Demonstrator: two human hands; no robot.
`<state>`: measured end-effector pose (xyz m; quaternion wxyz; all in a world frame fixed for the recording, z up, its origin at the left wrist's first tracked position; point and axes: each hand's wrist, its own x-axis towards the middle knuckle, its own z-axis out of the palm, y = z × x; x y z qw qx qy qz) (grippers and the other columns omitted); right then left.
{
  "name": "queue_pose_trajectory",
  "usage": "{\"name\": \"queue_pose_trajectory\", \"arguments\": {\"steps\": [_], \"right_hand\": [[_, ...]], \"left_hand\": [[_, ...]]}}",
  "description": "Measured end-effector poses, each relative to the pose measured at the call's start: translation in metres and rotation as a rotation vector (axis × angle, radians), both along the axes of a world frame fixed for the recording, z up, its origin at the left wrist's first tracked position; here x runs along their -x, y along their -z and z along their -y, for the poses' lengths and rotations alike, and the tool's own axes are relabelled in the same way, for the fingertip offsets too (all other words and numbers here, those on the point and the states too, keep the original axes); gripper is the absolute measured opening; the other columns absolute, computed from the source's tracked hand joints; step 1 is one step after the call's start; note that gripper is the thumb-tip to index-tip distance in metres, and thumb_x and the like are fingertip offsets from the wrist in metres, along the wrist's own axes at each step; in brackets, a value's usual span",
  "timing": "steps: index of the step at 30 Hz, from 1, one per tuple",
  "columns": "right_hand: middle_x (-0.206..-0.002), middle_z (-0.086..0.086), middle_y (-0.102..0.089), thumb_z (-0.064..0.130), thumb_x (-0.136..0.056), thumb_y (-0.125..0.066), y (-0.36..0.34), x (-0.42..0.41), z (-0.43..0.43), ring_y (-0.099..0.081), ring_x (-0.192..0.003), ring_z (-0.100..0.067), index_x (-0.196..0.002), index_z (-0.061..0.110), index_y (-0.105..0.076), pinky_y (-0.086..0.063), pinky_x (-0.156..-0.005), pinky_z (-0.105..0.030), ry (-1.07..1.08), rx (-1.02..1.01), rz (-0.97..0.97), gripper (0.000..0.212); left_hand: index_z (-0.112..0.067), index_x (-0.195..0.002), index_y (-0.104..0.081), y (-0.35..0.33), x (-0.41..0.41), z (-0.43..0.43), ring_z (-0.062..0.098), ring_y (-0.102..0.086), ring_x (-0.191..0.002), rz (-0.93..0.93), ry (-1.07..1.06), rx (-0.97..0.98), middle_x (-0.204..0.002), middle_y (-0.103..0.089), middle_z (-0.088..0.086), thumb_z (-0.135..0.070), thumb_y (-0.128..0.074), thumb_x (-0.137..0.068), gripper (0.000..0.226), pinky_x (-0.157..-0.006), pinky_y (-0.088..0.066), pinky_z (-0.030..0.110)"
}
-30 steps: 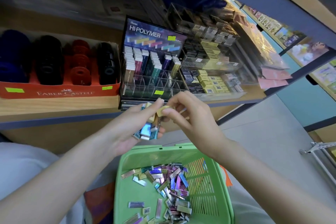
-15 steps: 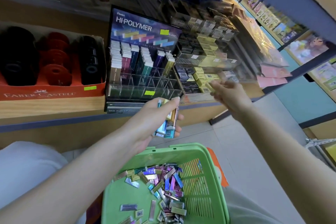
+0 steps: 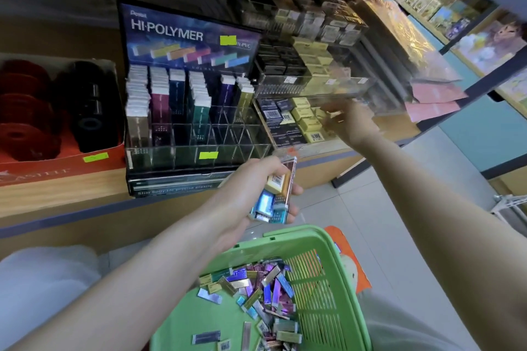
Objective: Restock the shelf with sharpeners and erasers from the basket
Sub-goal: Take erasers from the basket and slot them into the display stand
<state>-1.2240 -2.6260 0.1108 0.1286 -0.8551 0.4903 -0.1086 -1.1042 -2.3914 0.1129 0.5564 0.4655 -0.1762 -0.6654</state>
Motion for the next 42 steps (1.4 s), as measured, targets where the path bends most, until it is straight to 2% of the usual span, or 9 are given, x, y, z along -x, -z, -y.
{"name": "queue_pose_trajectory", "arguments": {"steps": [6,11,15,21,26,30,33,37,42], "right_hand": [[-0.111,-0.005,-0.067,-0.004,-0.089,-0.054,-0.003,-0.008,0.002,-0.062,-0.087,-0.019,-0.116,0.010,-0.065,-0.049,-0.078,-0.030,-0.113,0.076,-0.040,0.033],[-0.111,-0.012,-0.061,-0.007,-0.084,-0.061,0.008,-0.014,0.009,-0.057,-0.077,-0.014,-0.105,0.005,-0.070,-0.043,-0.071,-0.016,-0.102,0.154,0.056,0.025],[-0.096,-0.010,-0.067,-0.006,-0.080,-0.062,0.014,-0.016,0.008,-0.062,-0.085,-0.023,-0.091,0.008,-0.069,-0.051,-0.078,-0.039,-0.045,0.189,0.089,0.019],[-0.114,-0.007,-0.067,0.010,-0.093,-0.056,0.007,-0.009,-0.003,-0.061,-0.106,-0.021,-0.114,0.009,-0.065,-0.046,-0.087,-0.028,-0.111,0.123,0.073,0.024],[-0.096,-0.005,-0.057,0.007,-0.094,-0.047,0.006,0.009,-0.060,-0.055,-0.087,-0.020,-0.101,0.004,-0.061,-0.045,-0.078,-0.032,-0.167,0.286,0.348,0.016],[-0.074,-0.007,-0.062,0.025,-0.098,-0.049,-0.003,0.018,-0.123,-0.058,-0.059,-0.016,-0.090,0.010,-0.058,-0.050,-0.058,-0.031,-0.074,-0.154,0.444,0.019],[-0.070,-0.001,-0.064,0.035,-0.091,-0.058,-0.007,0.019,-0.147,-0.059,-0.056,-0.012,-0.083,0.012,-0.061,-0.052,-0.054,-0.027,-0.070,-0.527,0.373,0.025],[-0.074,-0.011,-0.066,0.015,-0.089,-0.065,-0.011,0.018,-0.150,-0.062,-0.058,-0.017,-0.094,0.002,-0.062,-0.059,-0.068,-0.034,-0.012,-0.728,0.504,0.015],[-0.084,-0.020,-0.065,0.009,-0.092,-0.058,-0.023,0.020,-0.154,-0.064,-0.060,-0.016,-0.108,-0.009,-0.053,-0.059,-0.068,-0.027,0.092,-0.804,0.673,0.025]], "left_hand": [[-0.003,-0.115,-0.045,0.000,0.003,-0.001,0.020,-0.063,-0.057,0.001,-0.035,0.002,-0.092,-0.068,0.016,-0.020,-0.047,-0.099,0.023,-0.052,-0.056,0.029],[-0.004,-0.111,-0.049,0.004,0.003,0.001,0.022,-0.065,-0.060,0.050,-0.010,0.006,-0.095,-0.069,0.019,-0.024,-0.052,-0.096,0.025,-0.052,-0.056,0.029],[-0.007,-0.109,-0.054,0.010,0.004,0.003,0.019,-0.066,-0.059,0.144,0.008,-0.021,-0.082,-0.063,0.009,-0.027,-0.056,-0.093,0.026,-0.052,-0.055,0.026],[-0.006,-0.112,-0.057,0.012,0.004,0.005,0.025,-0.066,-0.062,0.104,0.047,-0.070,-0.105,-0.068,0.022,-0.029,-0.053,-0.094,0.029,-0.058,-0.056,0.031],[-0.002,-0.112,-0.055,0.011,0.004,0.004,0.029,-0.070,-0.069,0.044,0.018,-0.052,-0.087,-0.071,0.020,-0.019,-0.049,-0.097,0.023,-0.067,-0.059,0.035],[-0.008,-0.107,-0.055,0.010,0.005,0.000,0.025,-0.071,-0.064,0.108,0.006,-0.048,-0.076,-0.072,0.019,-0.023,-0.046,-0.099,0.020,-0.068,-0.059,0.030],[-0.007,-0.106,-0.056,0.010,0.008,0.000,0.023,-0.070,-0.061,0.114,-0.031,-0.045,-0.074,-0.072,0.015,-0.020,-0.046,-0.099,0.018,-0.060,-0.060,0.029],[-0.003,-0.108,-0.056,0.009,0.012,-0.002,0.024,-0.070,-0.064,0.089,-0.074,-0.051,-0.077,-0.071,0.012,-0.018,-0.047,-0.099,0.020,-0.063,-0.060,0.042],[-0.003,-0.109,-0.055,0.005,0.011,-0.010,0.020,-0.069,-0.063,0.088,-0.100,-0.041,-0.075,-0.071,0.011,-0.015,-0.053,-0.095,0.018,-0.056,-0.060,0.036]]}}
